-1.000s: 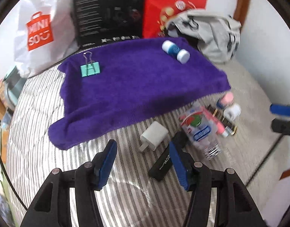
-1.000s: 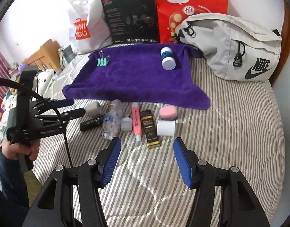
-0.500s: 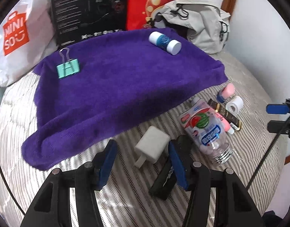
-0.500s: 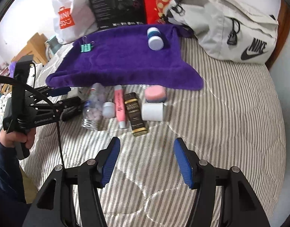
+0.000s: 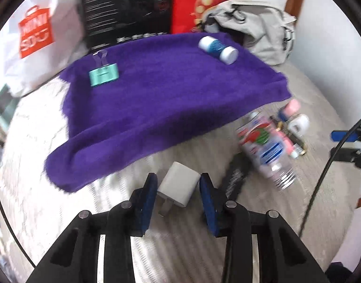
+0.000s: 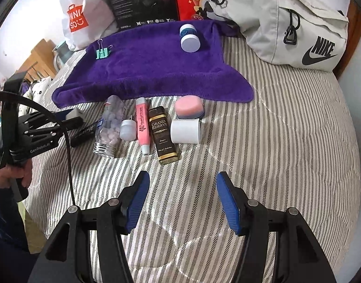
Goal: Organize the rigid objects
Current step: 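Grasp the white charger plug with the left tool, then lift the charger plug with the left tool while the right grasps the white tape roll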
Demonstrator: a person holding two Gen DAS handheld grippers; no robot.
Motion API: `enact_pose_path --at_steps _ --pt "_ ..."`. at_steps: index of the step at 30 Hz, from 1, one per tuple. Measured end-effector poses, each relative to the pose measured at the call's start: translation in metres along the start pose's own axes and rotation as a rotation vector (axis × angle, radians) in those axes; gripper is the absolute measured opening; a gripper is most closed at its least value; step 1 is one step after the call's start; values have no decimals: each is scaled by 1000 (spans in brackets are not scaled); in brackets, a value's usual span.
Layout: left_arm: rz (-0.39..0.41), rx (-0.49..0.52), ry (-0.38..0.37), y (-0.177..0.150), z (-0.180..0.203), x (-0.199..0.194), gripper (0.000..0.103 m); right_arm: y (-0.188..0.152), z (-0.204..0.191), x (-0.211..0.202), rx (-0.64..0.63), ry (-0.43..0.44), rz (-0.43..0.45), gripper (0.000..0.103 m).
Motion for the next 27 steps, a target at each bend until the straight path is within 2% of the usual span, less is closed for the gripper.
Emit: enact_pose_path --at_steps 2,4,15,21,24,25,27 --pt "-12 -6 38 -6 -7 1 35 -1 -2 2 -2 4 -6 59" --pt "6 18 44 -10 -9 -2 36 -2 -4 4 -10 8 -14 59" --pt "12 43 21 5 -3 7 35 -6 -8 7 -15 12 -28 59" --pt "5 20 28 0 1 5 26 5 13 4 50 -33 33 59" --pt "1 -44 21 -4 -4 2 25 12 23 13 64 -87 32 59" --pt "0 -69 22 -5 -5 1 25 15 23 15 69 -82 41 59" --pt "-4 -55 36 -8 -3 0 25 23 17 18 70 -51 73 59"
Point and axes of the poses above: each gripper's, at about its wrist camera, not at the fingertips, and x roughly the way its jaws point, z to its right, y to its top, the point moved 9 cm from there along x, roughly the way its jaws point, and after that the axes turned 4 degrees about -x, right-handed, at the moved point
